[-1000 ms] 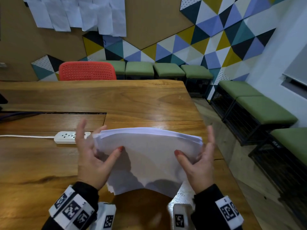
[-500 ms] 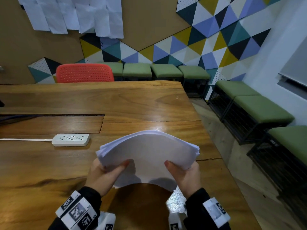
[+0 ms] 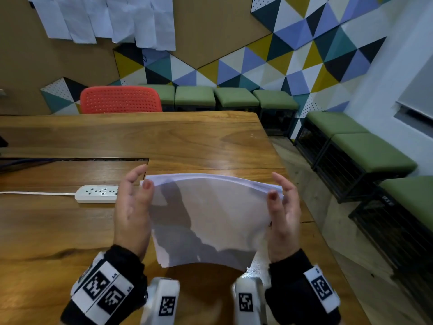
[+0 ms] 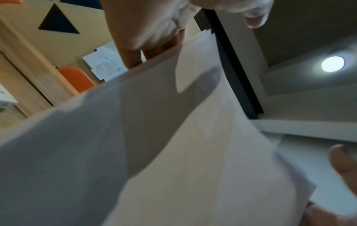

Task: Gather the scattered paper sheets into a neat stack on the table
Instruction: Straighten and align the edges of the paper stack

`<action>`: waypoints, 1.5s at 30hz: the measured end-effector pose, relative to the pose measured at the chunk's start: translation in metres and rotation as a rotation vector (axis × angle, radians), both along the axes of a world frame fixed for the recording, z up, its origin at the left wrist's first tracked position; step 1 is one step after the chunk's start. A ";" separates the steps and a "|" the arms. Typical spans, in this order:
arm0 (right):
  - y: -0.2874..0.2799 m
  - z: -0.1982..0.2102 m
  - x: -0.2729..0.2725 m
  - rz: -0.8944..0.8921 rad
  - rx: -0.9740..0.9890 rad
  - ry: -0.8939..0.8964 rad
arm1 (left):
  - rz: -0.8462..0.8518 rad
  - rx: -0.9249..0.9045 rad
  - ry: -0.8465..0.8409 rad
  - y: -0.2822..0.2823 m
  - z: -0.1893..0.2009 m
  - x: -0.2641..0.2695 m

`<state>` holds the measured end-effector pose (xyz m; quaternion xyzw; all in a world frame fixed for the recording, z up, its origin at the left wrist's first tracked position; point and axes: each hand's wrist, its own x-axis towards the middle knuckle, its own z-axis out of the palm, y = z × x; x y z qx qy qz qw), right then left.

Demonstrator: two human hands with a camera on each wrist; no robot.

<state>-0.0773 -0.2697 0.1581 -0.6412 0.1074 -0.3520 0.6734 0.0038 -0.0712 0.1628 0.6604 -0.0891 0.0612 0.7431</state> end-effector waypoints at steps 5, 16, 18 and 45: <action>0.001 0.006 0.010 -0.068 -0.062 0.065 | 0.111 -0.031 0.041 -0.012 0.013 0.008; 0.000 0.006 0.014 -0.179 0.069 0.051 | 0.068 -0.020 0.121 -0.010 0.010 0.012; 0.000 0.007 0.013 -0.158 0.088 0.053 | 0.064 -0.027 0.123 -0.009 0.011 0.011; 0.001 0.005 0.011 -0.133 0.010 0.075 | 0.074 -0.044 0.121 -0.016 0.016 0.012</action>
